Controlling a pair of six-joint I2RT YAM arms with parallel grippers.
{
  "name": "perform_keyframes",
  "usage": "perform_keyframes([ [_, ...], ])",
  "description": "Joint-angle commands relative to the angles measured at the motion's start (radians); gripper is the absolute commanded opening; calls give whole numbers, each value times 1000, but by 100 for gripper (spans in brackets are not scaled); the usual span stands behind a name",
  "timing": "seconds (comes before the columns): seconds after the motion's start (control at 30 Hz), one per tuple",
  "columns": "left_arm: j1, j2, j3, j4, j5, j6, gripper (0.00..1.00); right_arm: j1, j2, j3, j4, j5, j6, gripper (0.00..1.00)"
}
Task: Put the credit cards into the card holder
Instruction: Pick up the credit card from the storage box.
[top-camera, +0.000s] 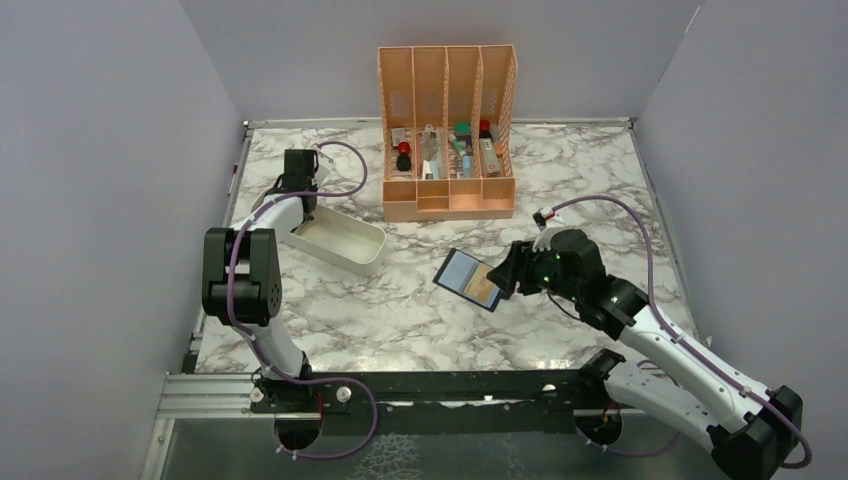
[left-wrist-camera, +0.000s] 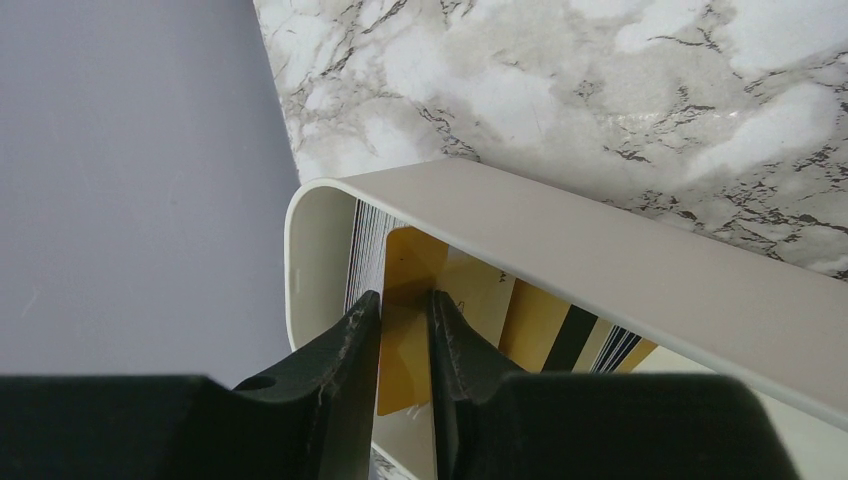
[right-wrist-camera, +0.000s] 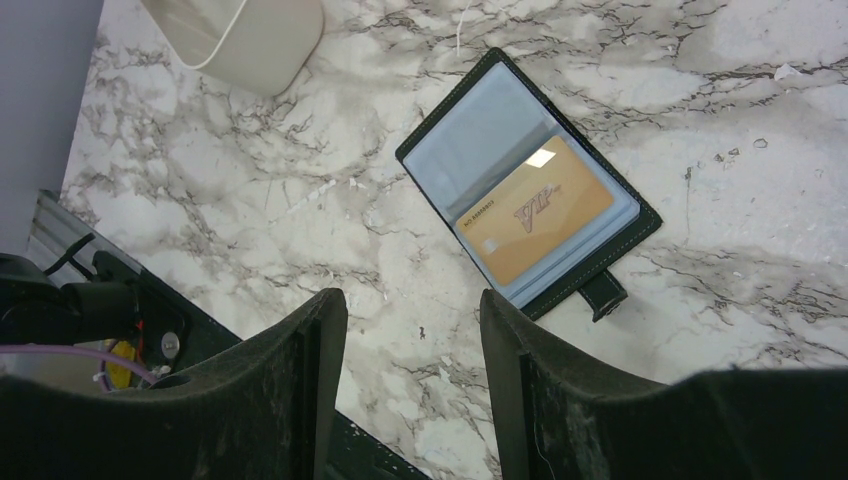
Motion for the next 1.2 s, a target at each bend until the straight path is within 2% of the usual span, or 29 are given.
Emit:
perform_keyframes([
  [0.0, 8, -41, 29, 13, -31, 14, 22, 6, -11, 19, 17, 1, 1, 57],
  [0.17, -3, -43, 47, -23, -20, 4, 8, 6, -7, 16, 22, -1, 1, 57],
  [0.37, -10, -78, 80, -140, 70, -70, 0, 6, -2, 7, 40, -29, 5, 57],
  [0.5, -19, -121, 93, -222, 153, -150, 0, 6, 10, -2, 56, -53, 14, 57],
  [0.97, -21, -419, 52, -257, 462, -495, 0, 6, 22, -20, 98, -140, 61, 57],
  [1.07, -21, -476, 38, -250, 582, -569, 0, 6, 20, -22, 110, -172, 85, 56],
  [1.17, -21, -532, 26, -233, 768, -612, 0, 6, 14, -33, 152, -206, 132, 56],
])
